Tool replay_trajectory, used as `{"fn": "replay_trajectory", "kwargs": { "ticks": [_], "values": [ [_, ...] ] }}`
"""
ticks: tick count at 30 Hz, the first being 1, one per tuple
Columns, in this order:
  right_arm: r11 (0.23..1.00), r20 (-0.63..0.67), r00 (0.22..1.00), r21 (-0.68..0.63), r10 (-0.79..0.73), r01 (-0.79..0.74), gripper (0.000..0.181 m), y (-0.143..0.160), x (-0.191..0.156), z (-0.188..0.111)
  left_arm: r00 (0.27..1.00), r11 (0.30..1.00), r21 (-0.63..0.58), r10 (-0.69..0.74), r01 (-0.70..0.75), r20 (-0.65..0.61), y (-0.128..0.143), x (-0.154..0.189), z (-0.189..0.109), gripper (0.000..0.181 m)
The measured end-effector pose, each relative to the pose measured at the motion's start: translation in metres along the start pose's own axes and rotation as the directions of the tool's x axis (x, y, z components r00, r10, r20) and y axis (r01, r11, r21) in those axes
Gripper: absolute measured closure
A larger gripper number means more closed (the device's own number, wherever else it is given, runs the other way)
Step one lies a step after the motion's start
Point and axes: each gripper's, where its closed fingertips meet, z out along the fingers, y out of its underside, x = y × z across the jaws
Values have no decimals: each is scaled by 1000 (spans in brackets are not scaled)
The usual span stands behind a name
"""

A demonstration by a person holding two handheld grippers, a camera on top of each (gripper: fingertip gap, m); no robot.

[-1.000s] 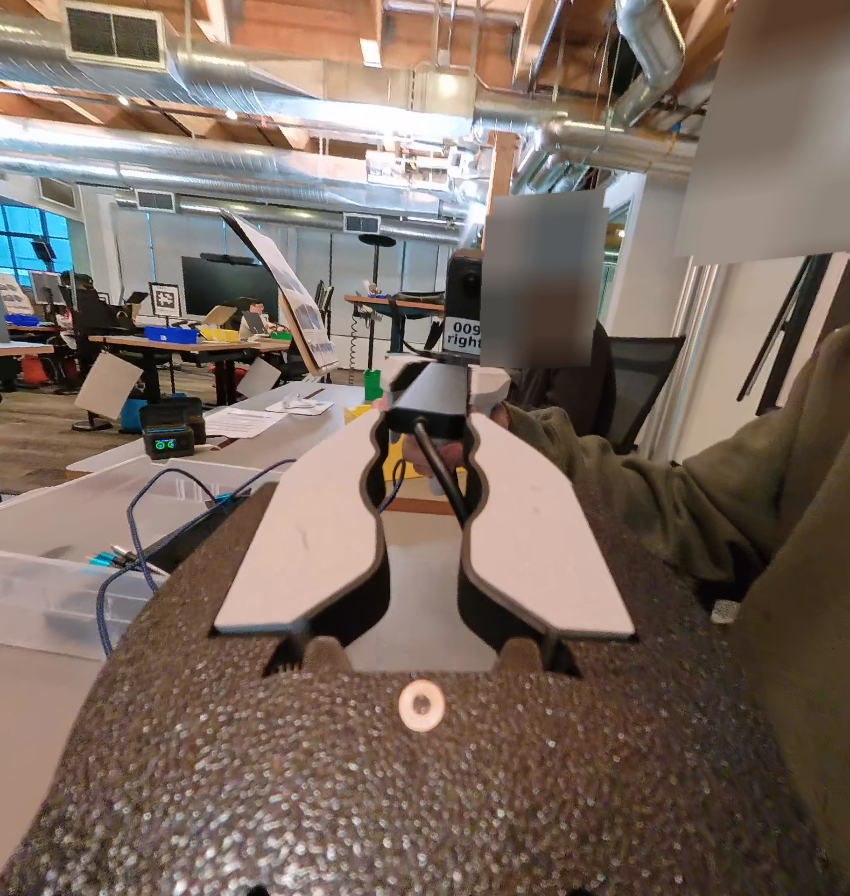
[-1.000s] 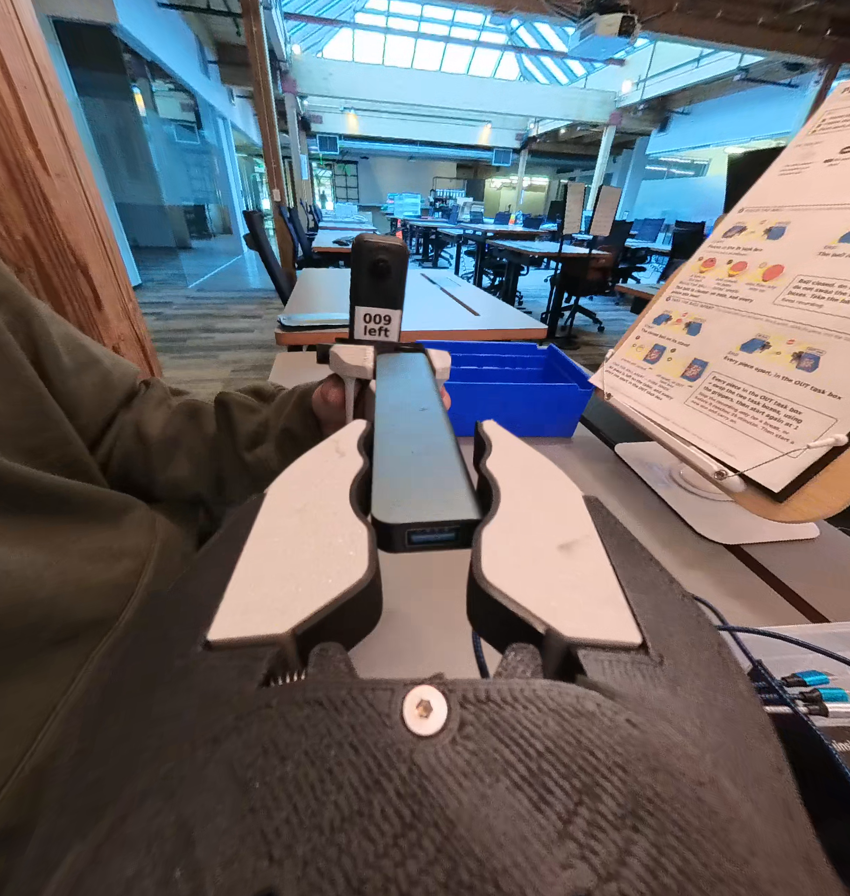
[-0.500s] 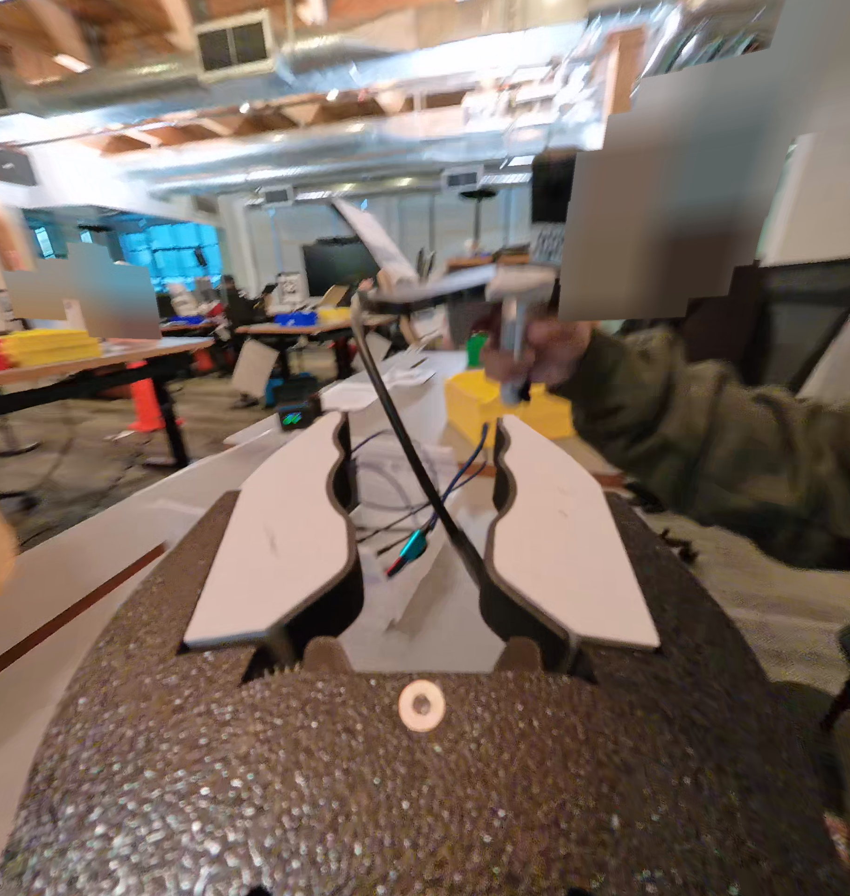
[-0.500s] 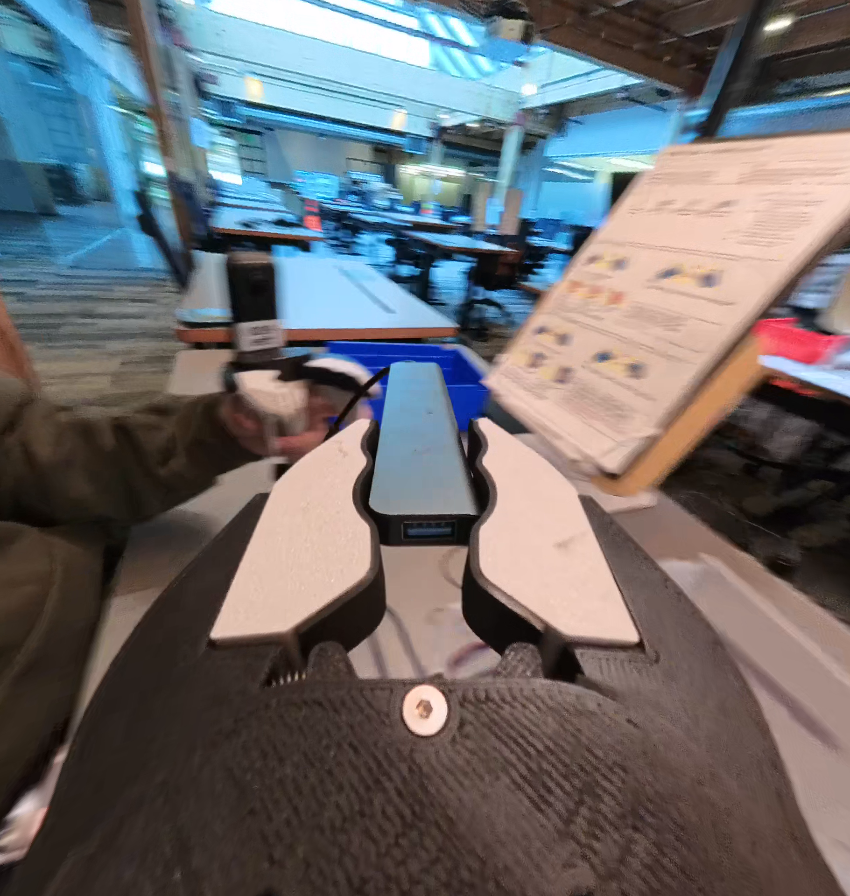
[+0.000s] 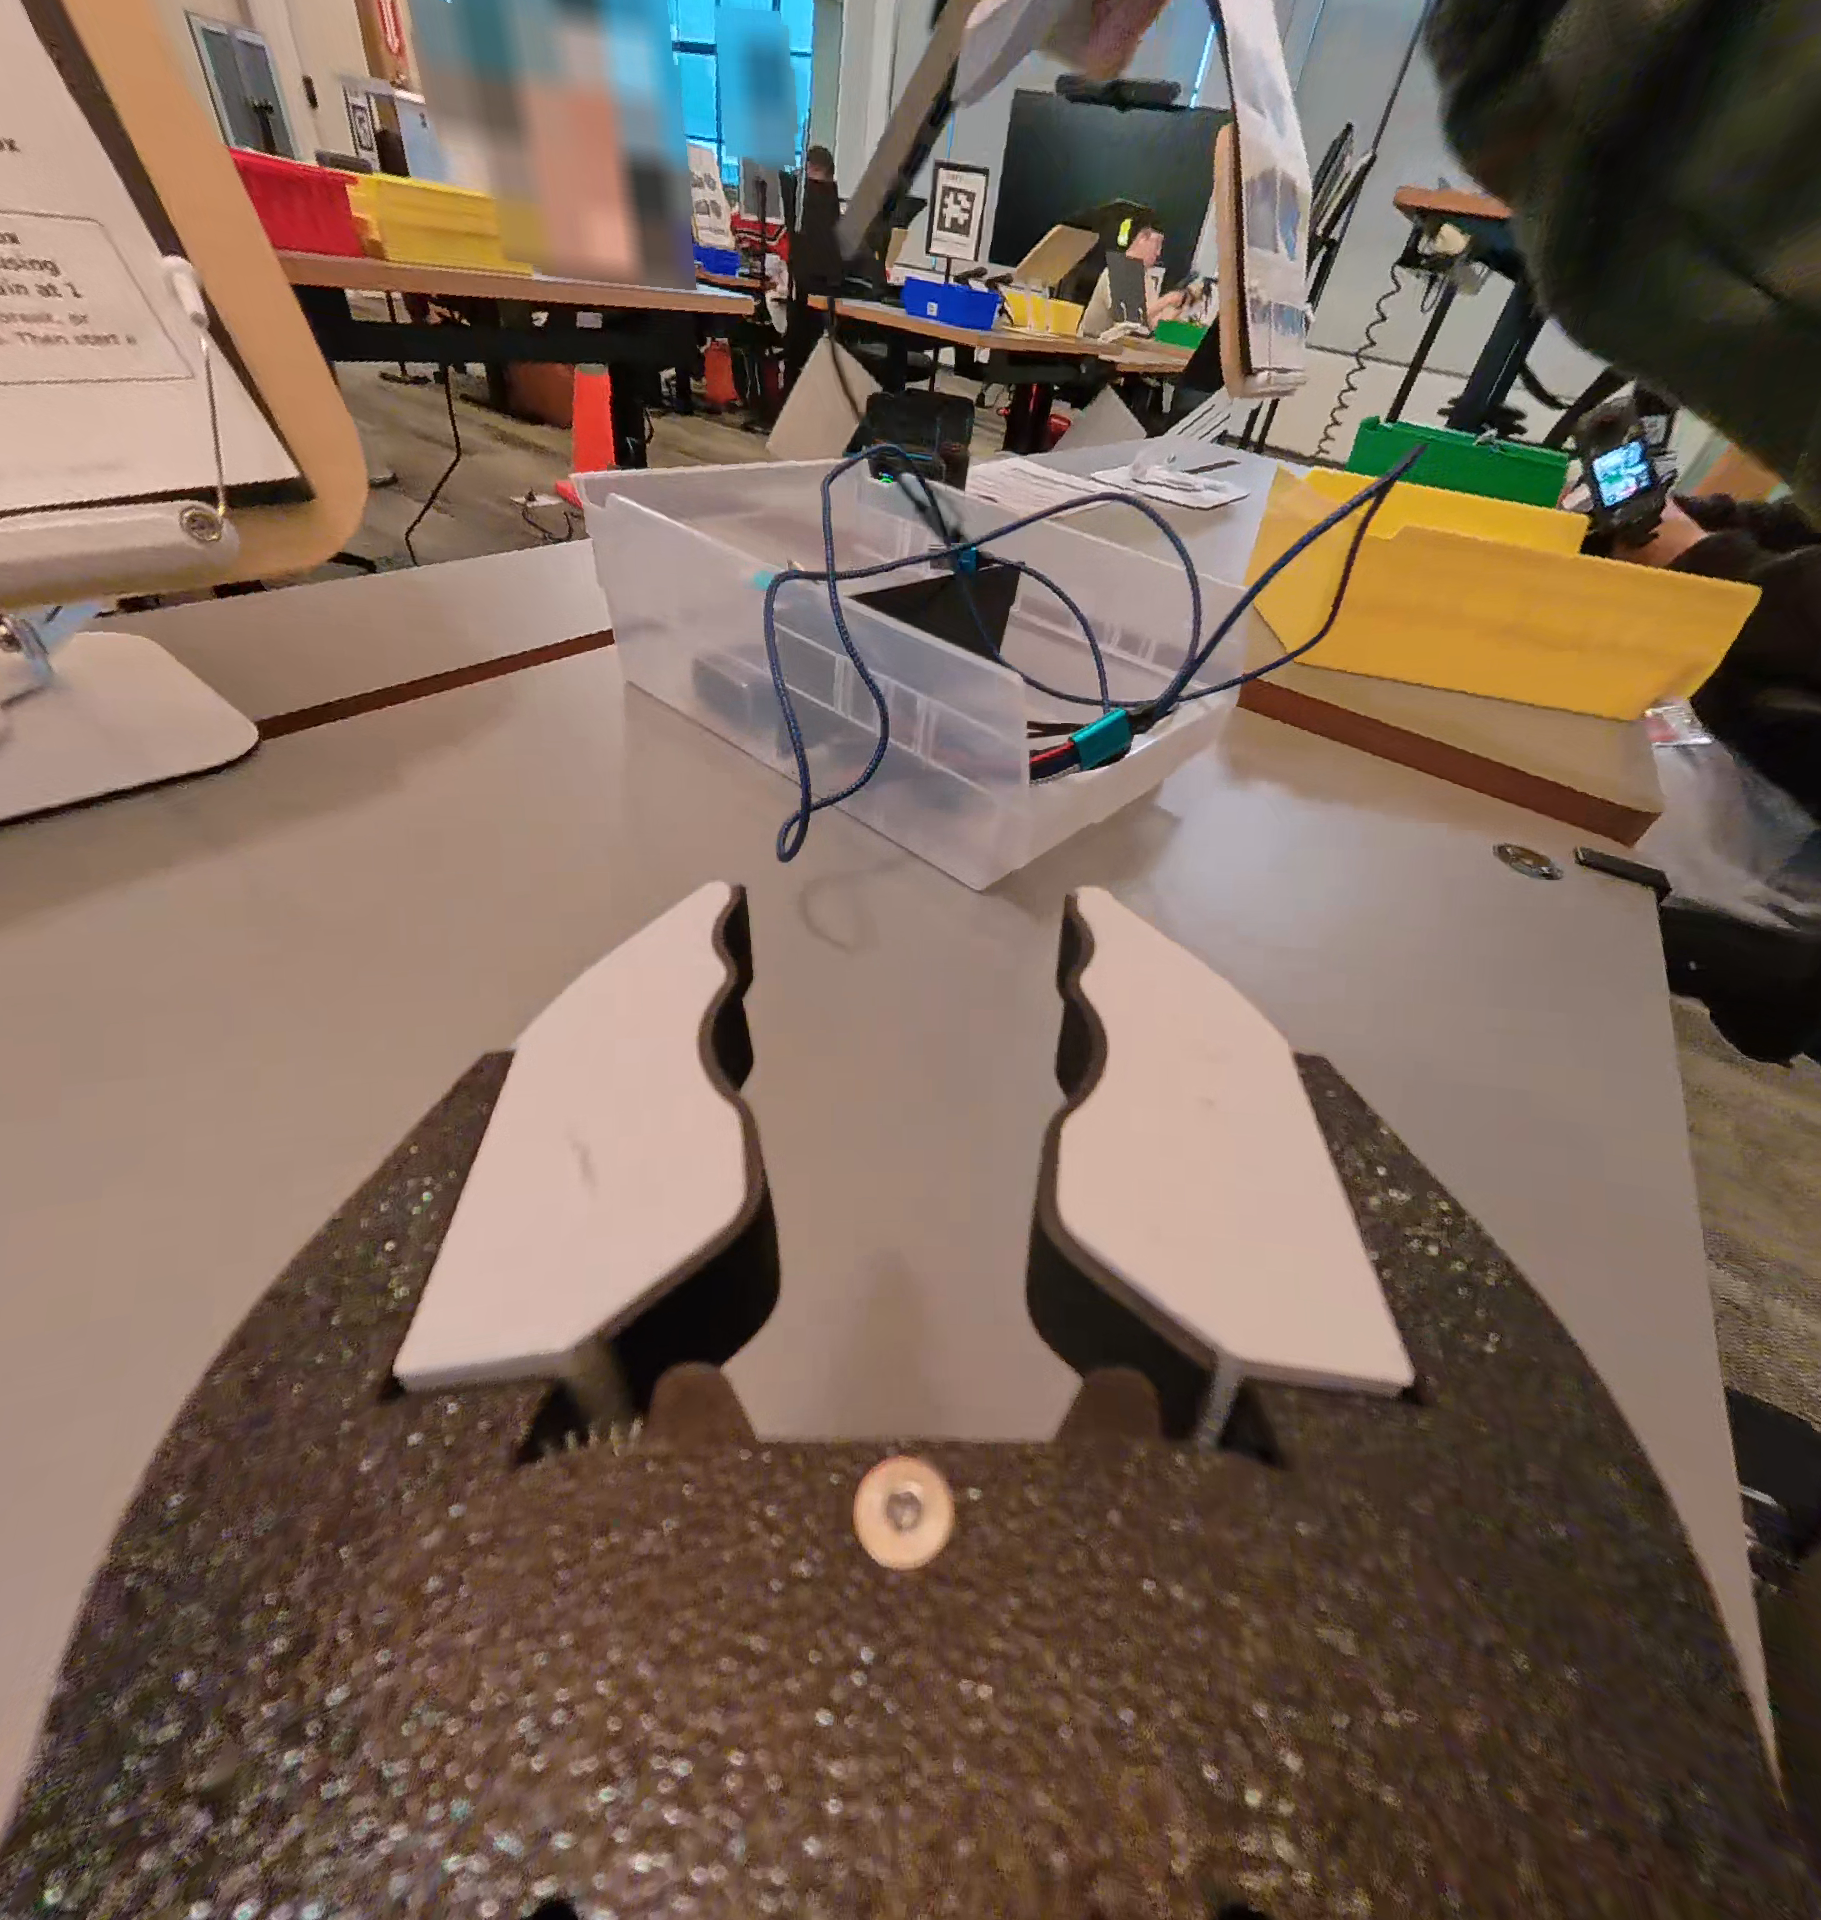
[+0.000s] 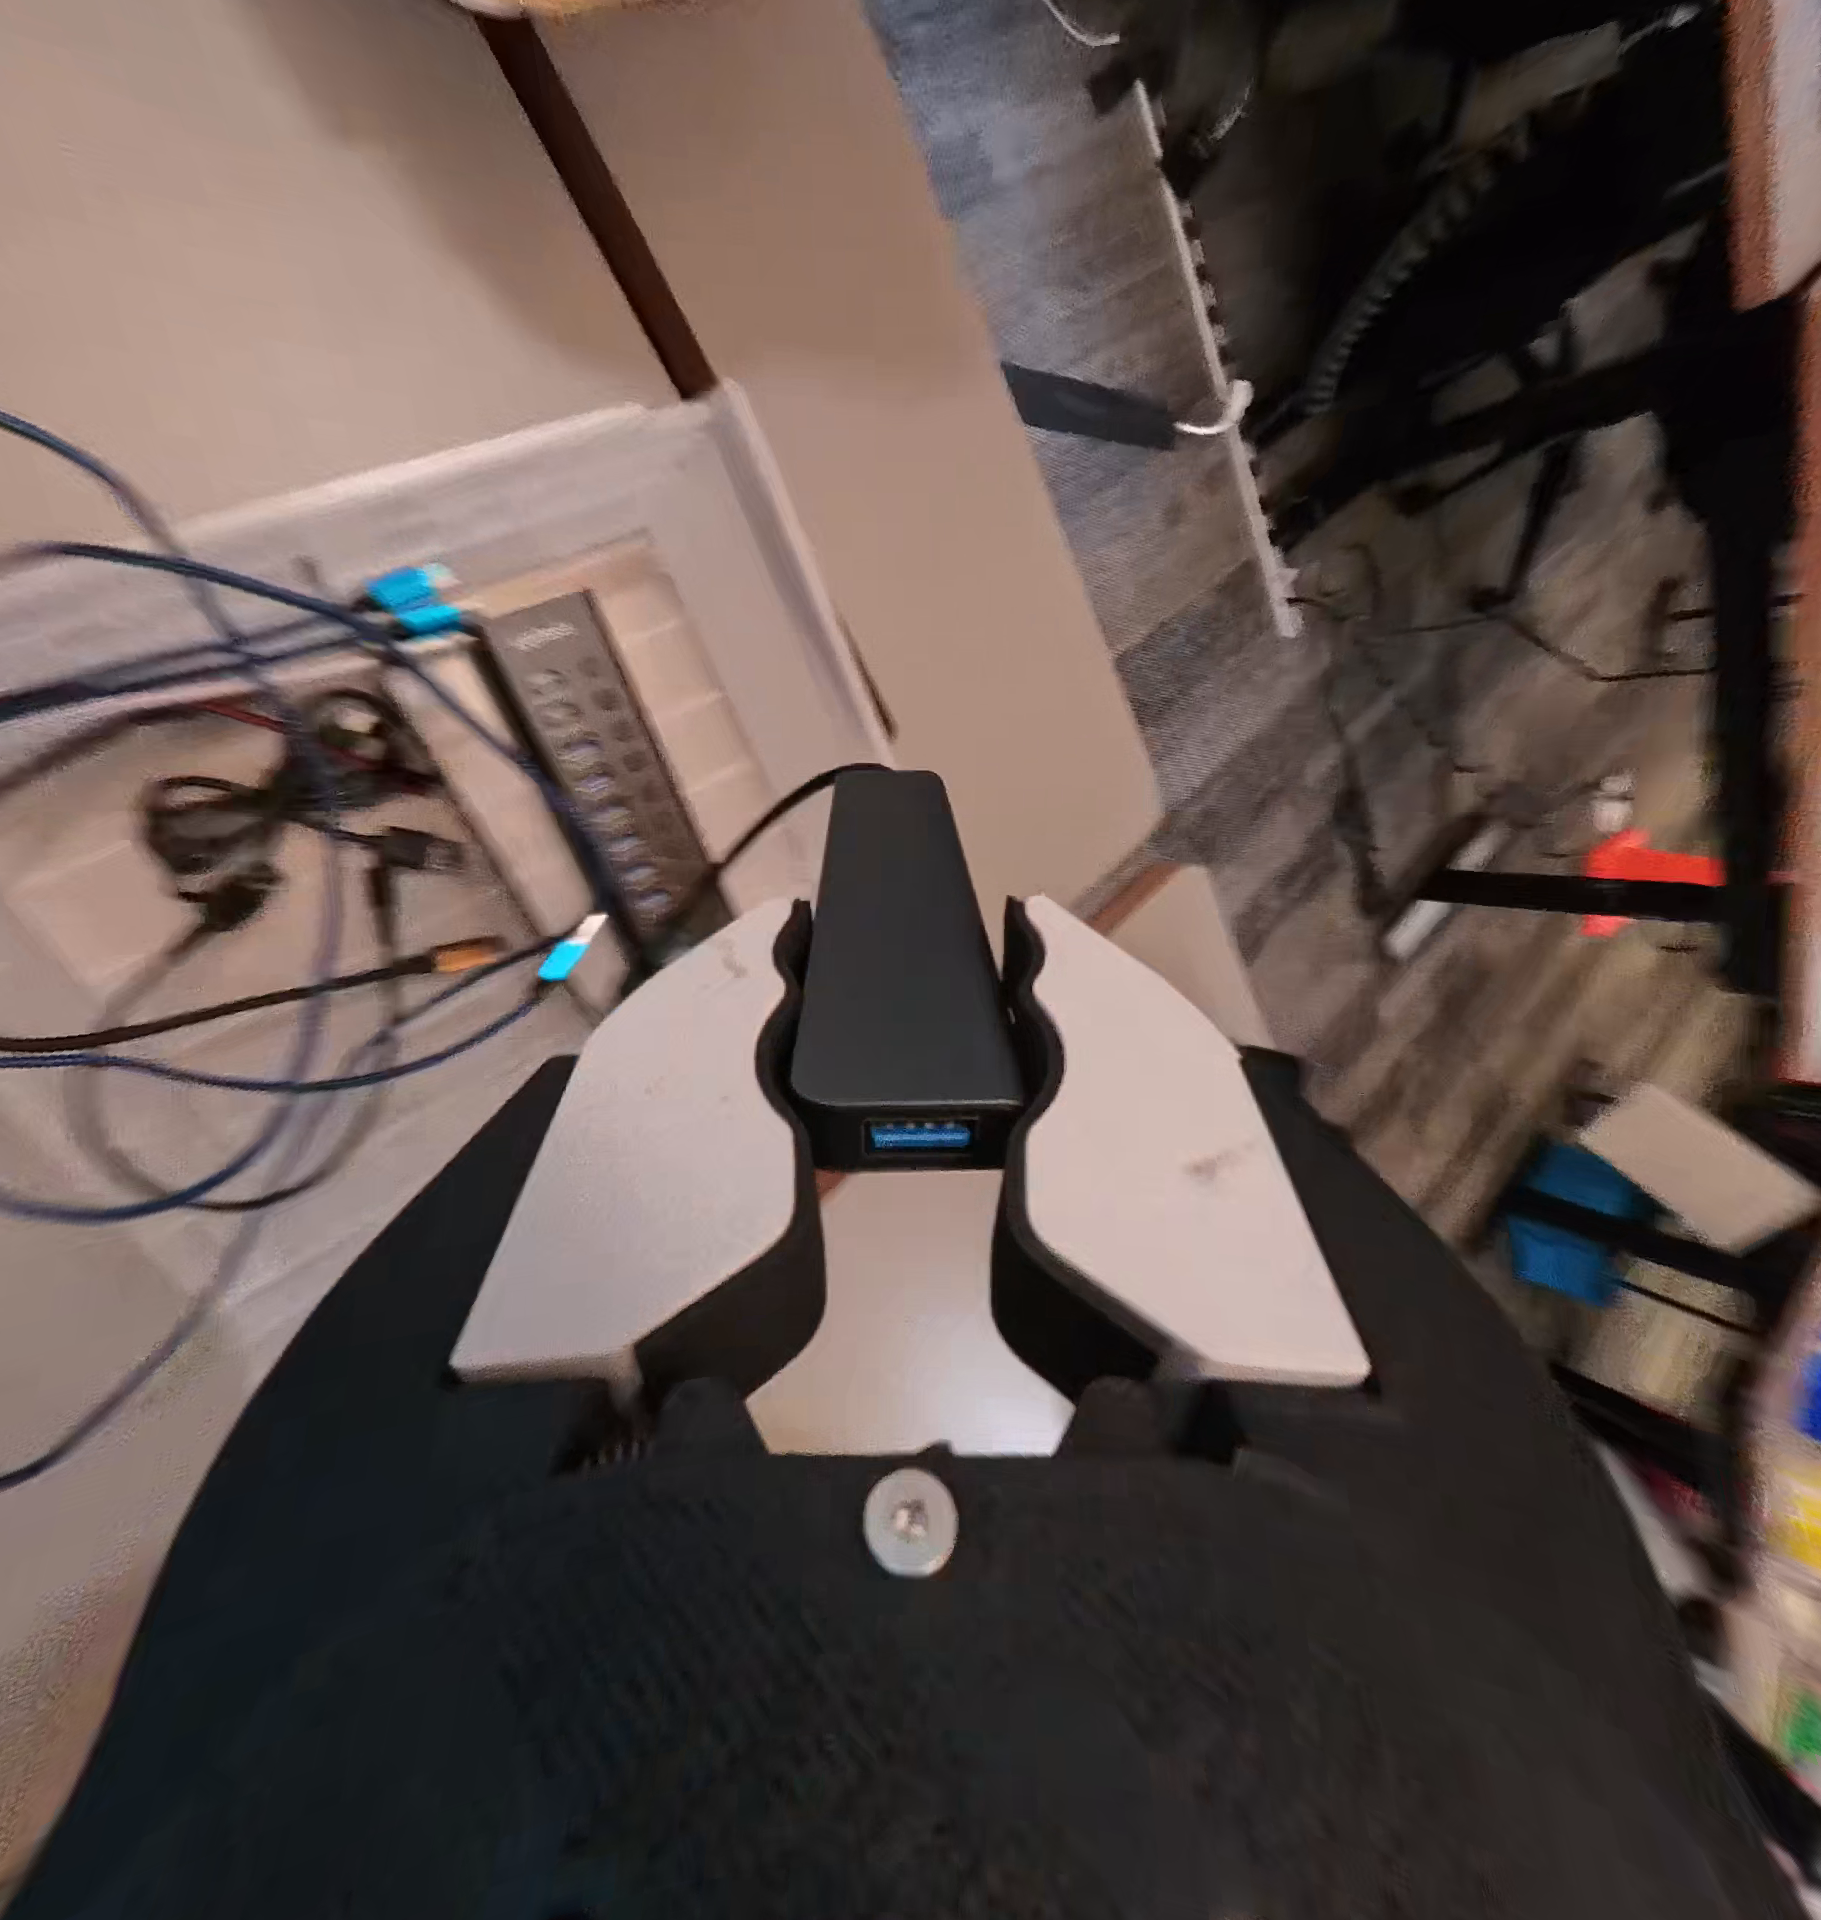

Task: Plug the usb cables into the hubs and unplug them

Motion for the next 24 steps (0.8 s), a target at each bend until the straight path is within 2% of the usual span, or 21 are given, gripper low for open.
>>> {"fn": "replay_trajectory", "kwargs": {
  "ticks": [2,4,6,10,12,16,18,19,21,23,24],
  "values": [
    [993,-128,989,-106,-73,60,146,3,20,13,1000,1000,-6,-7,7,-13,3,1,-3,127],
    [991,-101,990,-106,-96,86,146,-3,18,23,1000,1000,-22,-5,4,-17,6,0,-7,127],
    [990,1,995,-103,-99,98,146,-5,1,38,1000,999,-40,-12,11,-26,8,0,-10,127],
    [936,202,953,-226,-226,270,146,11,-42,68,999,999,-34,-13,11,-40,4,-3,-16,128],
    [943,256,940,-184,-225,276,146,-2,-58,77,999,1000,-29,-13,12,-47,2,-3,-16,128],
    [930,277,935,-229,-222,289,146,-8,-74,113,998,999,-36,-19,17,-54,4,-2,-11,128],
    [955,271,949,-204,-158,217,146,-11,-81,132,998,999,-36,-28,26,-57,4,1,-10,128],
    [977,257,959,-143,-115,156,143,-19,-82,135,998,999,-39,-26,24,-53,4,2,-10,128],
    [1000,295,956,-7,-3,6,136,-35,-86,131,999,999,-45,-12,10,-47,3,4,-12,128],
    [992,327,940,38,98,-117,117,-31,-86,123,1000,999,-50,-4,2,-30,4,3,-13,128],
    [988,324,937,43,128,-149,114,-23,-86,118,1000,999,-53,-5,4,-24,5,3,-13,128]
  ]
}}
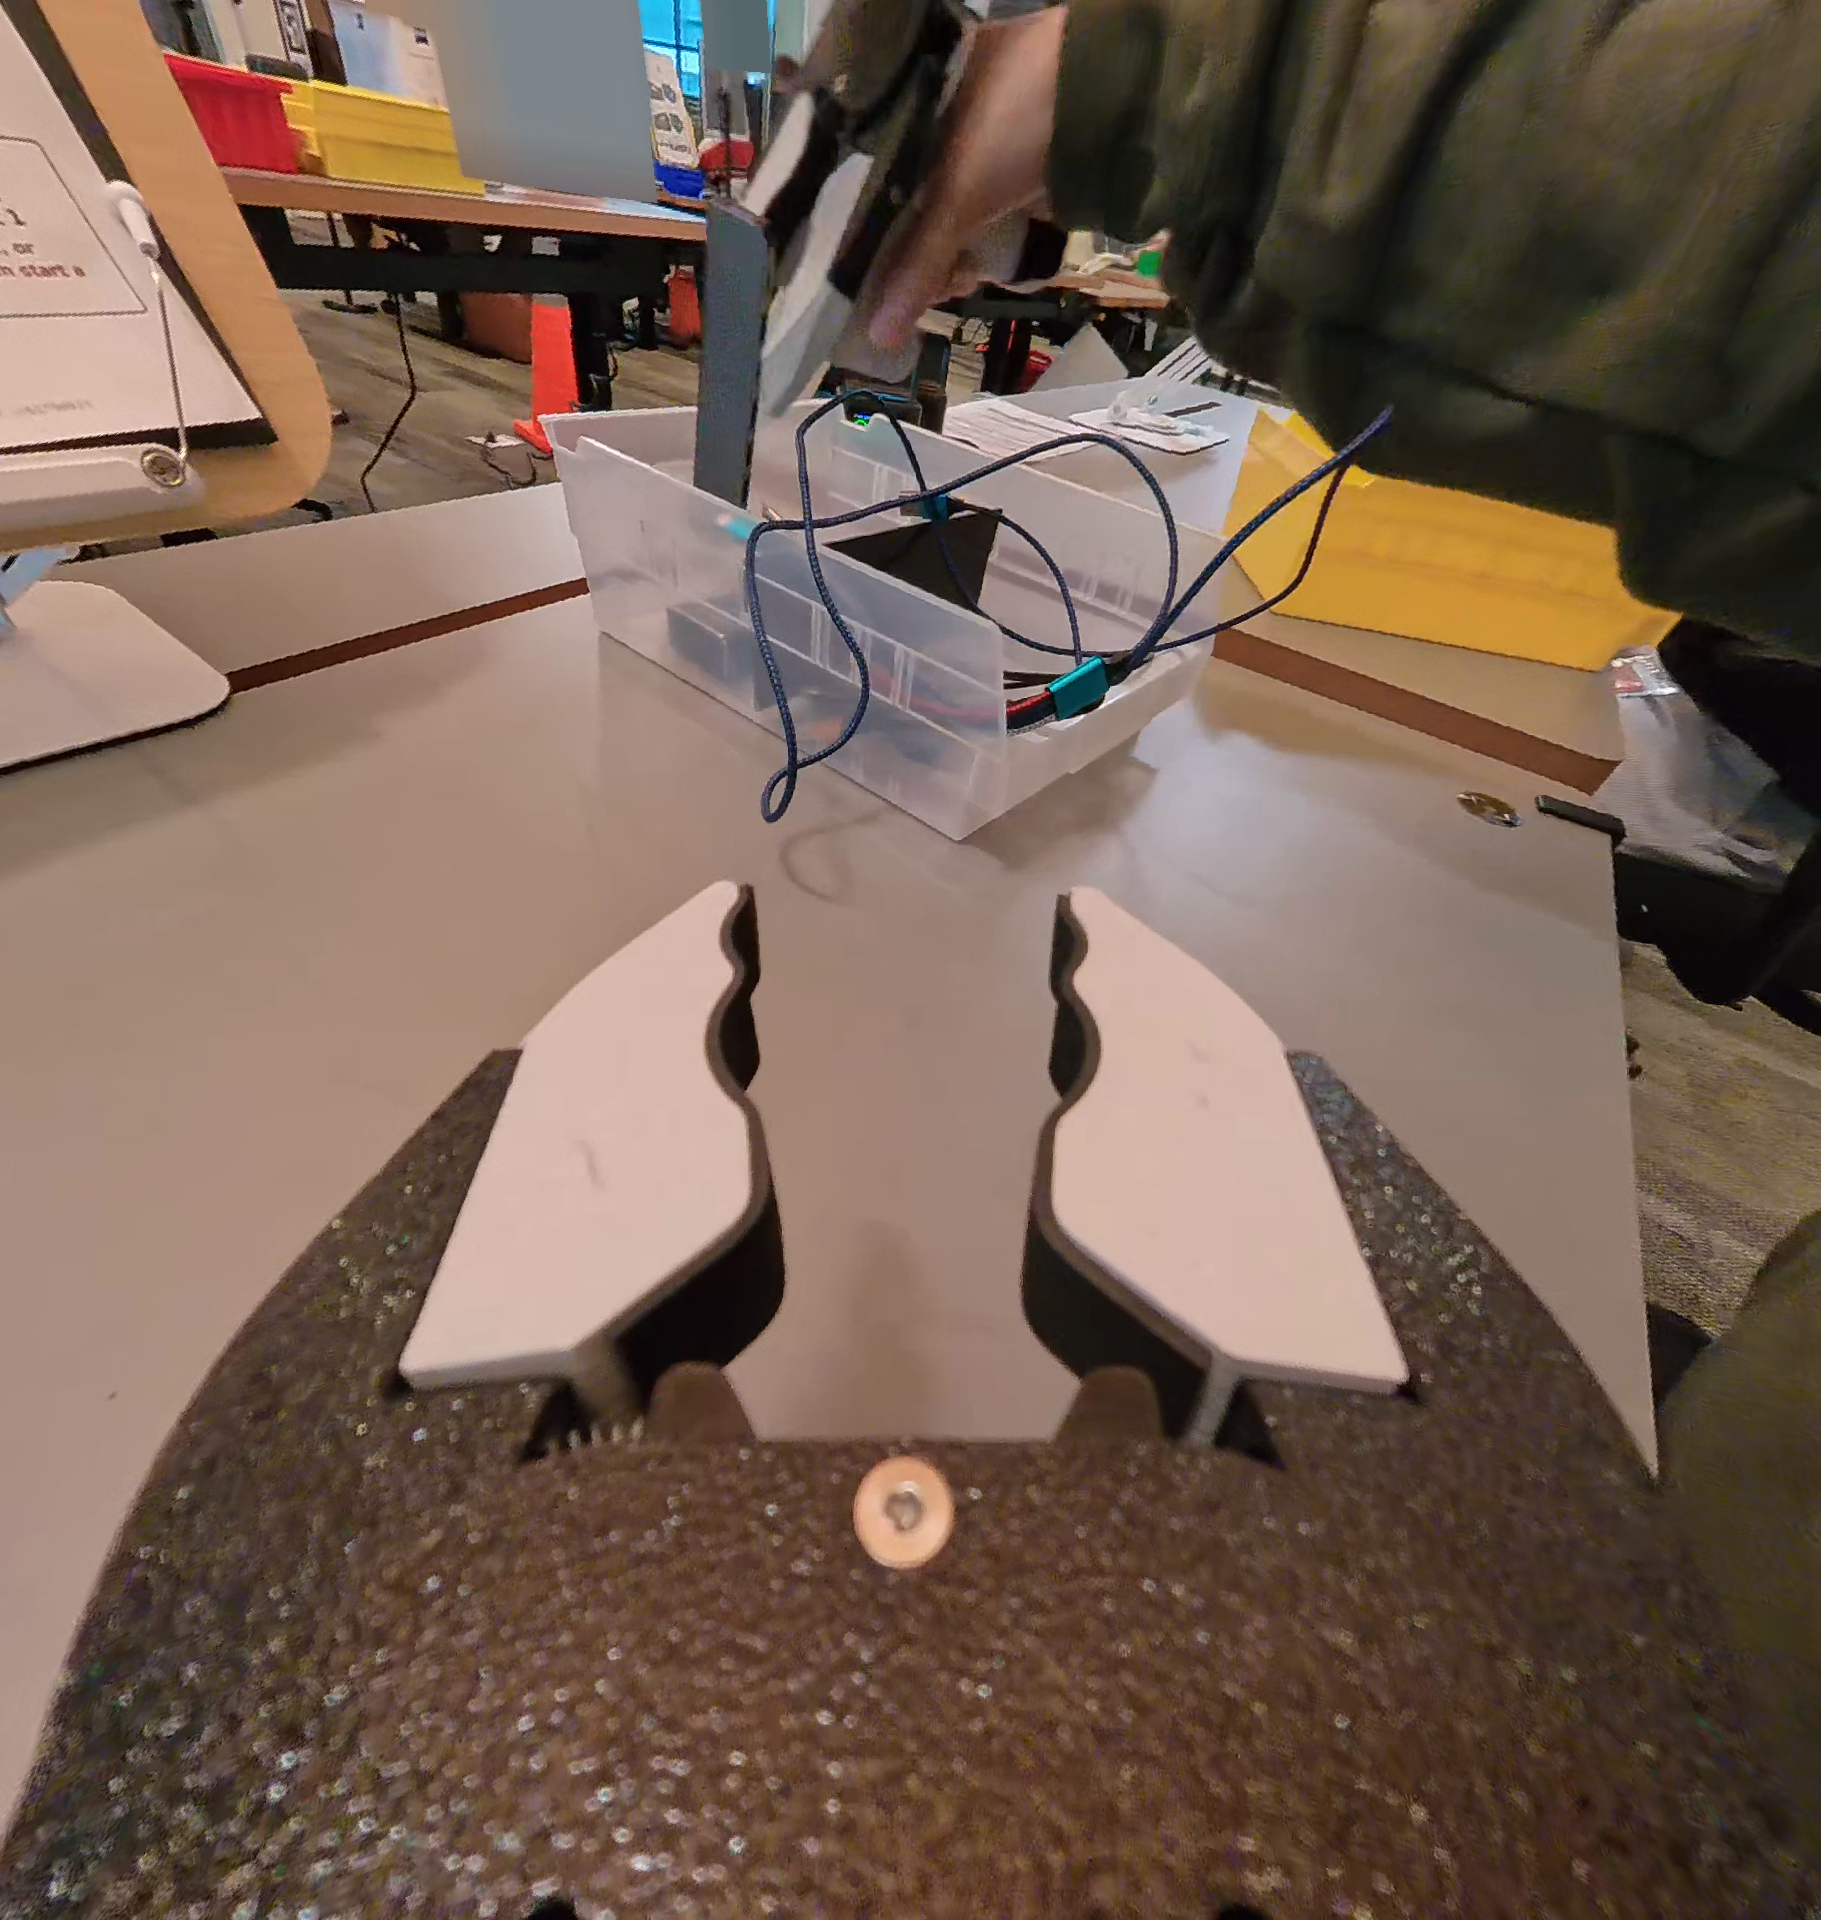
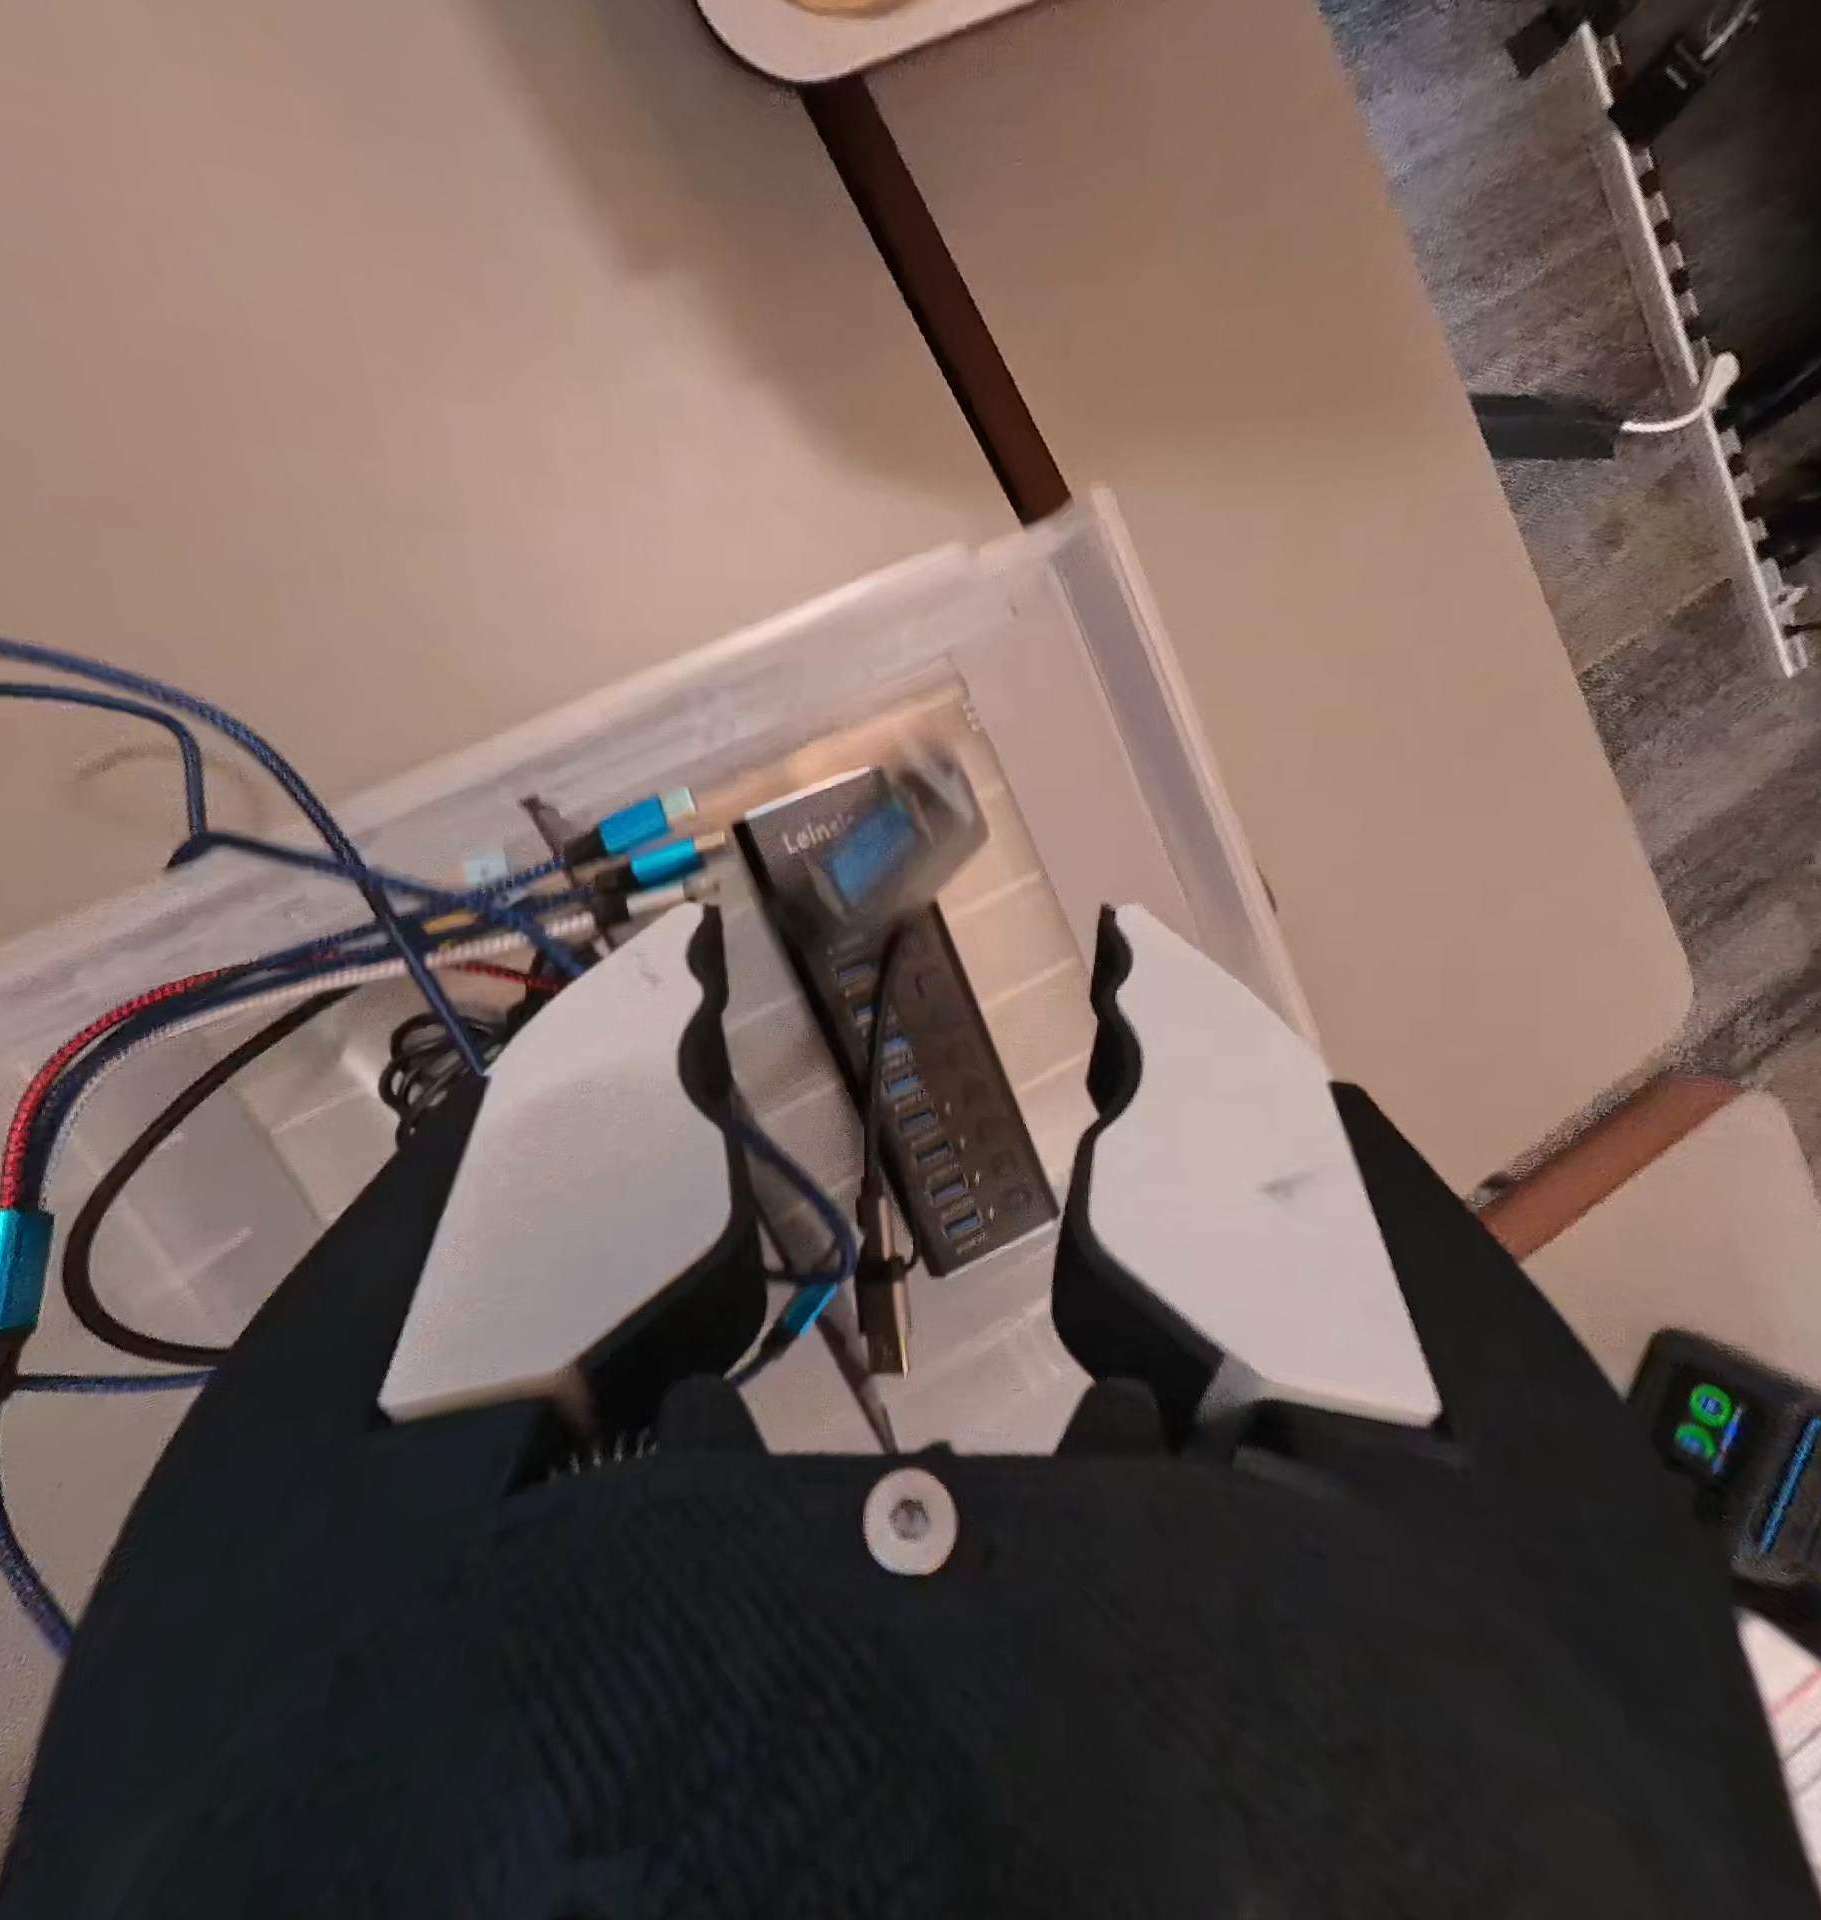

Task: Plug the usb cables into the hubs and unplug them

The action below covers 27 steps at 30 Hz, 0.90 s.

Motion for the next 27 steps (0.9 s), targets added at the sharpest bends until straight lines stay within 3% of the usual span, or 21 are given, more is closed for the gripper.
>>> {"fn": "replay_trajectory", "kwargs": {
  "ticks": [4,9,13,14,16,19,22,25,27],
  "values": [
    [977,-127,986,198,104,-78,100,26,2,-38,999,1000,-4,-3,3,32,4,-3,10,129],
    [870,-232,913,449,335,-205,83,54,-4,-99,998,1000,-22,-14,15,66,0,-11,38,128],
    [858,-485,751,471,448,-208,72,72,16,-142,988,999,30,-28,24,154,-34,-22,61,127],
    [865,-558,702,471,443,-171,72,68,20,-154,983,999,41,-22,15,183,-44,-25,67,126],
    [882,-617,673,457,407,-114,73,54,16,-166,976,999,46,-10,0,217,-64,-27,79,124],
    [890,-639,666,448,384,-83,66,37,5,-172,977,998,53,24,-36,214,-85,-15,95,122],
    [877,-575,720,471,388,-97,63,36,-18,-162,986,998,6,57,-58,159,-81,6,108,123],
    [868,-440,794,450,420,-211,62,74,-60,-137,994,995,-84,63,-56,89,-59,30,121,123],
    [797,-369,772,538,517,-276,66,109,-91,-138,996,989,-136,62,-54,58,-45,45,129,121]
  ]
}}
